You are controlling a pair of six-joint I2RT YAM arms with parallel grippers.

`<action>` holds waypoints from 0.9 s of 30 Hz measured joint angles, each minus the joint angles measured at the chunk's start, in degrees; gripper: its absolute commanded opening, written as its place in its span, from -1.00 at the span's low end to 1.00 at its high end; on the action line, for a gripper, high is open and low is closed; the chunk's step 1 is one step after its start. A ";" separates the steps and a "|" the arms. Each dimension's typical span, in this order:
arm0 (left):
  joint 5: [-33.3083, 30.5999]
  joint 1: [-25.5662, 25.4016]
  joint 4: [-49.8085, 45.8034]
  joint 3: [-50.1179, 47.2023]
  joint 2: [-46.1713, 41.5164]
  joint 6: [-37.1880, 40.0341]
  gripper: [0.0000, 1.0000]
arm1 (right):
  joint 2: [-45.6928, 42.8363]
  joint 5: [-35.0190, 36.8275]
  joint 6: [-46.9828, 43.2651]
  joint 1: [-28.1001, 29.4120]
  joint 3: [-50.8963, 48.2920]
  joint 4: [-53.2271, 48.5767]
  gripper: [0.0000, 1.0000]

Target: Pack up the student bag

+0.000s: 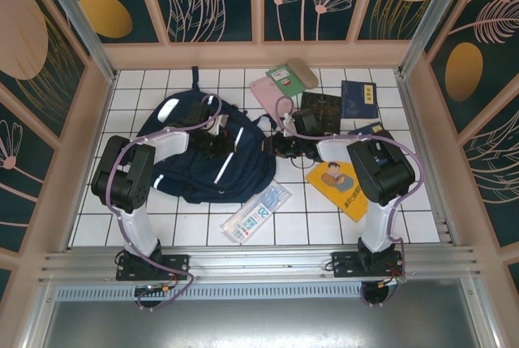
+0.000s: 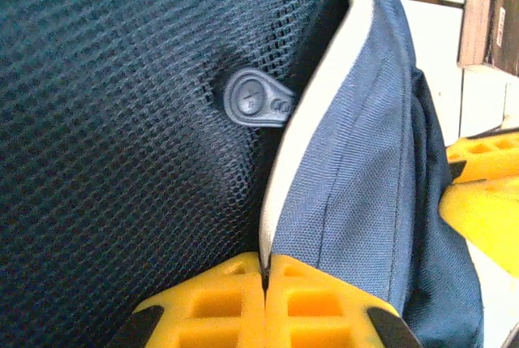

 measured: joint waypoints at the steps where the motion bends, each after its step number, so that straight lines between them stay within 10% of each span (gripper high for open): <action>1: -0.04 0.00 -0.02 0.00 -0.09 0.04 -1.00 | -0.31 0.42 -0.09 0.04 0.00 -0.42 -0.47; 14: -7.13 -1.66 -10.01 0.26 -16.33 2.99 -1.00 | -16.96 9.92 -9.09 0.48 -2.91 -4.61 -0.31; 27: -13.77 -0.48 -21.64 2.49 -25.64 4.79 -1.00 | -30.80 10.51 -43.15 5.81 -17.16 2.97 -0.27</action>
